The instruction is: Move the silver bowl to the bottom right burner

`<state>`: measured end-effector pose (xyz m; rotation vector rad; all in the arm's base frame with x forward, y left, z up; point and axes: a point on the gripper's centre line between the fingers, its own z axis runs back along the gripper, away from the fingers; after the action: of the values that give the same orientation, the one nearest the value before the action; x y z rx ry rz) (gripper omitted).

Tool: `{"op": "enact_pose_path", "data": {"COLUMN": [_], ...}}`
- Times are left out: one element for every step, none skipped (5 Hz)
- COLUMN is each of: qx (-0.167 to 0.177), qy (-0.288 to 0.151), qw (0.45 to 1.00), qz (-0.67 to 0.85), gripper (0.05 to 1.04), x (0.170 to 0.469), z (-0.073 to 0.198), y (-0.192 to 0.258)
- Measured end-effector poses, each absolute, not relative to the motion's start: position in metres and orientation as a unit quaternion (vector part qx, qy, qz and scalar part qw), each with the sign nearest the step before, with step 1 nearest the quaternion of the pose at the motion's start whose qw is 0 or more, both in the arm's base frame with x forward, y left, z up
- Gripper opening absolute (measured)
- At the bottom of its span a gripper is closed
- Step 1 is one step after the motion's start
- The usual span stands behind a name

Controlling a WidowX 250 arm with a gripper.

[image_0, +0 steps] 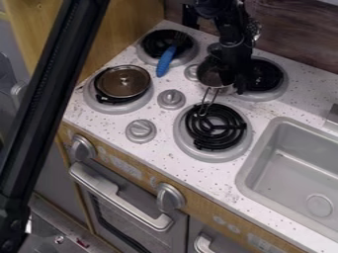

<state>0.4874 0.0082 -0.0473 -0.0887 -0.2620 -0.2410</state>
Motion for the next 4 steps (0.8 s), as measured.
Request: {"op": "enact_pose_path", "data": {"qx": [-0.043,-0.033,-0.02,-0.014], "qy": [-0.129,-0.134,-0.138,-0.14], "qw": [0.982,0.978,0.974,0.969], "qz": [-0.128,-0.155,-0.181,-0.201], "gripper": [0.205,0.089,0.073,0.071], "x": [0.487,0.485,0.475,0.452], "z": [-0.048,-0.043,-0.031,-0.018], "y": [0.003,0.003,0.006,0.007]}}
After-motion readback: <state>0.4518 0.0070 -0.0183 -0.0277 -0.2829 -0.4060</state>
